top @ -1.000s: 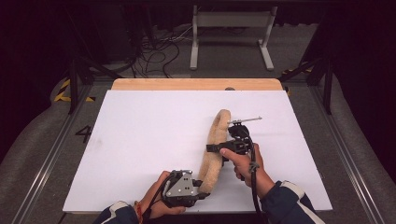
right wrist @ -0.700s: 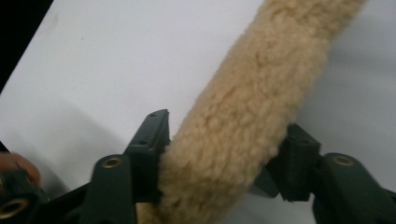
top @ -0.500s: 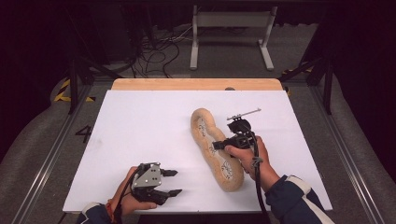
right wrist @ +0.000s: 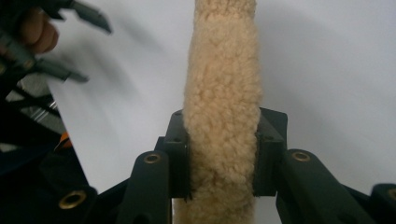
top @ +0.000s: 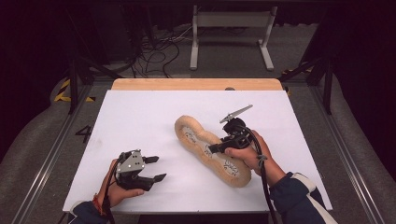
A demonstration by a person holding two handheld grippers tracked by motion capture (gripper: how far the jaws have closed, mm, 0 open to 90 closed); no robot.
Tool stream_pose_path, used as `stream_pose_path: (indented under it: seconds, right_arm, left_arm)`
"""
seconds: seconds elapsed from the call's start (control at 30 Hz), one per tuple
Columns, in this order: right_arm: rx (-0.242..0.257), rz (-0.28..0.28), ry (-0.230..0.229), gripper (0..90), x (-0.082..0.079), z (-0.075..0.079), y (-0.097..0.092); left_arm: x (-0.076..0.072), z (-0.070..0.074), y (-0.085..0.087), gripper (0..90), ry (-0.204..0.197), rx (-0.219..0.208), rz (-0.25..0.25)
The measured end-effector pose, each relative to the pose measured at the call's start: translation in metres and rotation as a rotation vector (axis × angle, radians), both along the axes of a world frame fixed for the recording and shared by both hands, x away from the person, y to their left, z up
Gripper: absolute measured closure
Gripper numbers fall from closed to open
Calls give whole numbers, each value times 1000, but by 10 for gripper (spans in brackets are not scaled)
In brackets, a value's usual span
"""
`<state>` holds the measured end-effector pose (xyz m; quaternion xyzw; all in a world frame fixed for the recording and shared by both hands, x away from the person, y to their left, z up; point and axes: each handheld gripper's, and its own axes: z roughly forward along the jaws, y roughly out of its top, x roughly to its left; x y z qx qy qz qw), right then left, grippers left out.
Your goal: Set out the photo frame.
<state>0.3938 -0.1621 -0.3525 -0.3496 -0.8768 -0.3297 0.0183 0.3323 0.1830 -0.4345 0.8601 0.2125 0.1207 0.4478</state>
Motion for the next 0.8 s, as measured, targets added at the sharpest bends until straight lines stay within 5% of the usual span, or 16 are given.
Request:
stream_pose_path:
  seconds: [0.13,0.23,0.33,0.43,0.57,0.8]
  right_arm:
    - [-52,86,-19,657,-3,-6,6]
    - [-52,117,-38,644,-1,-7,6]
    - [-55,120,-47,630,-1,-7,5]
    - [-42,90,-84,508,-1,-3,2]
    - [-32,70,-91,490,-2,-3,-3]
    - [-90,48,-178,403,-13,-3,-10]
  left_arm:
    - [17,-4,1,262,17,-9,66]
    - [26,-4,-2,214,13,-13,63]
    - [38,-2,-9,177,23,-36,63]
    - [52,-2,-19,149,42,-57,56]
    - [68,-5,-33,148,54,-33,44]
    - [87,-7,-44,157,67,-43,49]
